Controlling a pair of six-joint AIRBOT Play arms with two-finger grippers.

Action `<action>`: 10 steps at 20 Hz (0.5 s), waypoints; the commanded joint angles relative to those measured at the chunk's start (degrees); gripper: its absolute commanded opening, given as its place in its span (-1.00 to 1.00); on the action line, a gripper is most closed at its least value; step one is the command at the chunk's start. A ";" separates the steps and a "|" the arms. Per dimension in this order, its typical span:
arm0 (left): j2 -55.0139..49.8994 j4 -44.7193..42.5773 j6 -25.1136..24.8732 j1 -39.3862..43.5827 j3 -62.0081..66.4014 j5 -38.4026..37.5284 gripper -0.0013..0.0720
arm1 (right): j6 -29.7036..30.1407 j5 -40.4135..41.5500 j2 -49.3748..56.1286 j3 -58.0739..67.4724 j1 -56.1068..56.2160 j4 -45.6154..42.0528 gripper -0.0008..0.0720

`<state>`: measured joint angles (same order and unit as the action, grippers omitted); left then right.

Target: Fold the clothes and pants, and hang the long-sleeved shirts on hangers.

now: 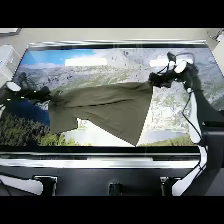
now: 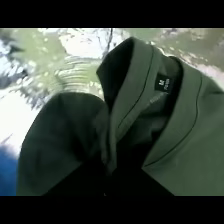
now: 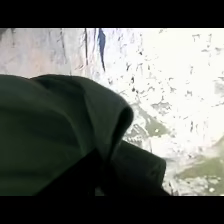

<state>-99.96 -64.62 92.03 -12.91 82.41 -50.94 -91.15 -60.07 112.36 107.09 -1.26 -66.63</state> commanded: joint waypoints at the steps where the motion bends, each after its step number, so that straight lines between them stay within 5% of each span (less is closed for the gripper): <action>1: -7.37 2.75 -0.11 0.79 6.23 0.76 -0.52 | -3.26 4.50 3.91 0.26 -0.04 1.55 -0.21; 3: -6.64 2.69 -0.15 0.50 9.70 -3.61 0.44 | -4.20 -0.17 1.73 0.52 -0.04 1.46 0.46; 4: -6.01 2.69 -0.11 0.04 12.13 -7.26 0.86 | -4.13 -3.19 -0.02 0.52 -0.15 1.40 0.53; 6: -4.24 2.67 0.11 -1.64 17.40 -15.21 0.88 | -0.59 -10.93 -4.70 0.50 -1.46 2.01 0.53; 8: -0.92 2.62 1.99 -4.17 21.00 -21.42 0.87 | 11.21 -22.45 -9.92 0.48 -3.67 2.93 0.52; 10: 4.22 2.03 2.86 -7.04 21.00 -24.98 0.87 | 15.28 -26.84 -14.53 -1.33 -7.50 10.51 0.48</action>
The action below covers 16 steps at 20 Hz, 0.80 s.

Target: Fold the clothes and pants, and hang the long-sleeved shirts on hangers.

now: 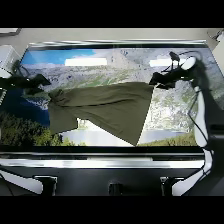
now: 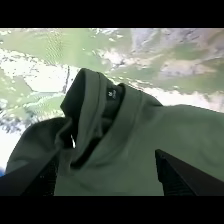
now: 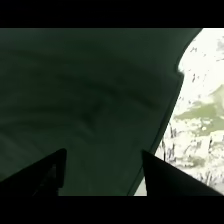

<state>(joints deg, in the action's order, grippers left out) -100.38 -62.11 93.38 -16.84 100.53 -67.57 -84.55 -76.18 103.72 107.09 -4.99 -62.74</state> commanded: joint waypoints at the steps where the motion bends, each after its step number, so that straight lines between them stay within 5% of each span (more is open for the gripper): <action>1: 7.10 -1.46 2.16 -4.35 2.51 -10.75 0.87 | 10.34 -12.17 -7.76 -2.80 -5.66 9.73 0.48; 7: 22.14 -4.52 2.27 -12.02 -10.01 -15.58 0.87 | 16.96 -11.34 -18.34 -35.91 -13.38 19.65 0.43; 9: 26.38 -4.50 2.23 -13.16 -15.56 -15.13 0.87 | 20.61 -8.09 -22.40 -51.10 -13.31 23.69 0.12; 12: 30.10 -3.87 2.23 -13.51 -20.52 -14.93 0.87 | 24.28 -4.15 -26.32 -66.34 -13.33 27.28 0.14; 16: 31.15 -2.38 2.25 -13.44 -22.05 -14.97 0.87 | 25.86 -0.33 -29.11 -77.68 -13.31 29.92 0.47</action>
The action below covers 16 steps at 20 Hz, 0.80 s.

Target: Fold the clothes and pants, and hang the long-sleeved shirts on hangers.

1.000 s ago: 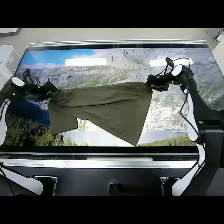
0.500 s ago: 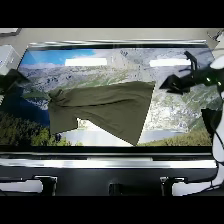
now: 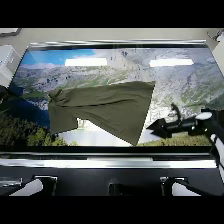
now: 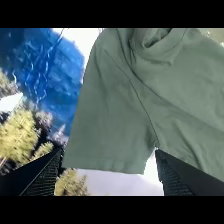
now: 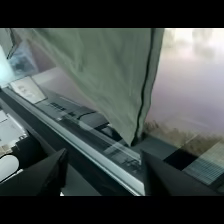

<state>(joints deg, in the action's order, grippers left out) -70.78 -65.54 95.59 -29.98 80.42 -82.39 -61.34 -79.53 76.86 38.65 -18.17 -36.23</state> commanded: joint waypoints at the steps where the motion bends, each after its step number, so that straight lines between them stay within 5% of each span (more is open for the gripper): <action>1: 1.53 1.22 0.02 -0.31 -1.95 -0.11 0.87 | 3.17 3.61 -2.43 -11.28 -0.13 4.68 0.47; 7: 1.53 1.29 0.02 -0.28 -1.95 -0.11 0.87 | 4.61 8.76 -2.45 -16.65 -0.07 10.51 0.47; 16: 1.40 1.99 0.04 -0.28 -1.95 1.14 0.87 | -1.99 17.97 -2.45 -16.63 8.50 10.49 0.48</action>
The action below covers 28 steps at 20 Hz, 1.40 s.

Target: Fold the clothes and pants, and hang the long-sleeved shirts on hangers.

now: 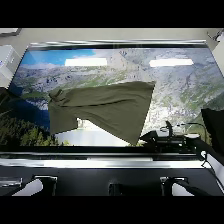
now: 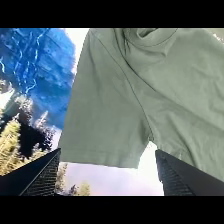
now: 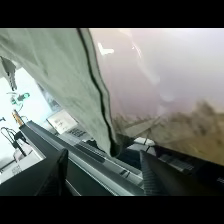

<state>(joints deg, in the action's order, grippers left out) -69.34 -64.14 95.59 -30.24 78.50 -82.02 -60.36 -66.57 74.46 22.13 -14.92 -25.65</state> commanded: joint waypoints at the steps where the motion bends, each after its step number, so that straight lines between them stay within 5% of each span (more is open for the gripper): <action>1: -0.04 0.96 0.04 -0.04 -0.02 0.90 0.87 | -5.53 7.98 -0.04 -0.11 8.63 -0.09 0.48; 7: -0.07 1.16 0.04 -0.04 -0.02 1.07 0.87 | -11.50 16.41 -0.04 -0.11 19.61 -0.07 0.41; 12: -0.55 1.14 0.00 -0.15 -0.02 1.53 0.87 | -13.07 18.86 -0.07 -0.04 19.82 -0.09 -0.19; 14: -0.63 1.16 0.00 -0.15 -0.02 2.84 0.87 | -12.98 19.50 -0.22 0.15 19.82 -0.09 -0.63; 20: -1.40 1.18 0.00 -0.04 -0.04 3.65 0.87 | -12.94 20.41 -5.05 0.17 19.82 -0.50 0.17; 28: -1.46 1.18 0.00 -0.04 -0.02 3.65 0.87 | -17.46 23.65 -6.67 0.17 19.82 -4.28 0.19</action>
<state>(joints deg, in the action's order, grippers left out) -70.76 -62.96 95.61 -30.30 78.48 -78.46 -76.62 -44.45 68.07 22.33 4.84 -28.62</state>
